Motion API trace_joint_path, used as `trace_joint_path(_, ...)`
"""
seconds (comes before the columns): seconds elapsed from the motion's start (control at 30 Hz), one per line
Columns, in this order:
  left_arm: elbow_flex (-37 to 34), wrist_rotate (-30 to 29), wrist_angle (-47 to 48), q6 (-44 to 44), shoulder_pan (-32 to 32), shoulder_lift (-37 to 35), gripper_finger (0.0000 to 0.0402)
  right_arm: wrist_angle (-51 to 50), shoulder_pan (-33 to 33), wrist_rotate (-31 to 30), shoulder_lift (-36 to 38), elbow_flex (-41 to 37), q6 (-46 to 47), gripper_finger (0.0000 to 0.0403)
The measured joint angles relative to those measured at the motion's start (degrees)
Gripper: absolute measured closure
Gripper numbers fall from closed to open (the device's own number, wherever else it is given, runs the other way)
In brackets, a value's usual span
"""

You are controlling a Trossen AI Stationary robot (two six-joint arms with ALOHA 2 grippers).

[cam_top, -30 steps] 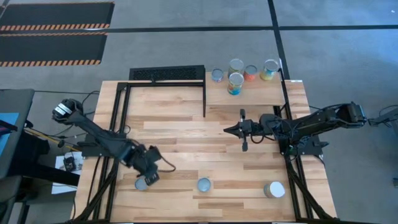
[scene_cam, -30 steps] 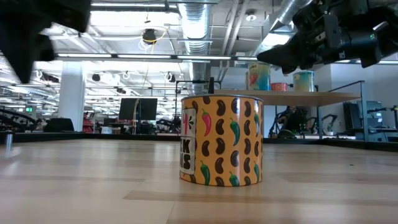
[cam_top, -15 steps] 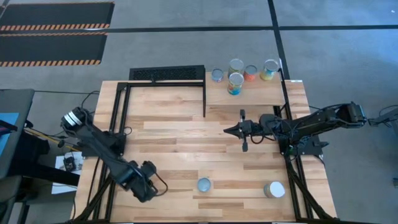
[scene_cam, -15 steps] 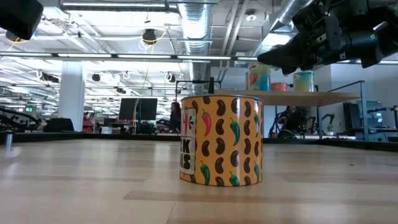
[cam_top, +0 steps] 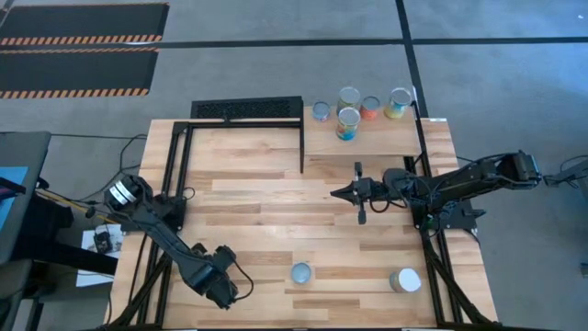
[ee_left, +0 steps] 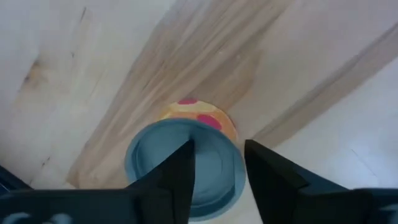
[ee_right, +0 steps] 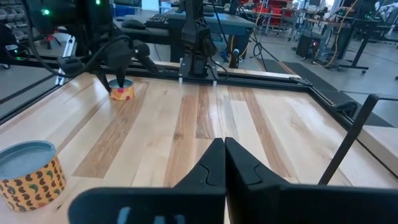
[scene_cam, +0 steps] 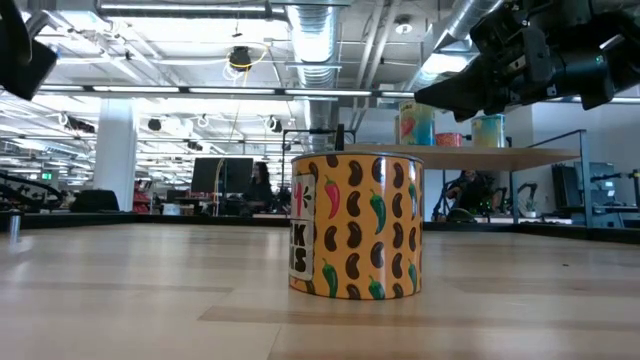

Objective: Pick and place cans onto a shelf
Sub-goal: Put the canned pineapples on the shelf

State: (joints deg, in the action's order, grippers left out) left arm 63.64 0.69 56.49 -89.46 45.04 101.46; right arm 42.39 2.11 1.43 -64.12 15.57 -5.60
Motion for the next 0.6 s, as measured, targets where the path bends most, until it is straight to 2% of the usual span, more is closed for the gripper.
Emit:
trace_joint_path(0.13, 0.0, -3.3, 0.9, 3.0, -0.7, -0.7, 0.0337, -0.1, 0.0, 0.0, 0.0, 0.0, 0.0, 0.0394)
trace_joint_path(0.2, 0.0, -7.9, 2.6, 6.1, -1.6, -1.8, 0.0379, -0.3, 0.0, 0.0, 0.0, 0.0, 0.0, 0.0394)
trace_joint_path(0.3, 0.0, -16.2, 6.0, 11.2, -4.4, -4.5, 0.0392, -0.4, 0.0, 0.0, 0.0, 0.0, 0.0, 0.0393)
trace_joint_path(0.47, 0.0, -24.4, 4.5, 29.7, -13.8, -11.8, 0.0397, -0.4, 0.0, 0.0, 0.0, 0.0, 0.0, 0.0395)
trace_joint_path(0.6, 0.0, -28.8, -1.9, 50.6, -23.6, -18.2, 0.0399, -0.6, 0.0, 0.0, 0.0, 0.0, 0.1, 0.0393)
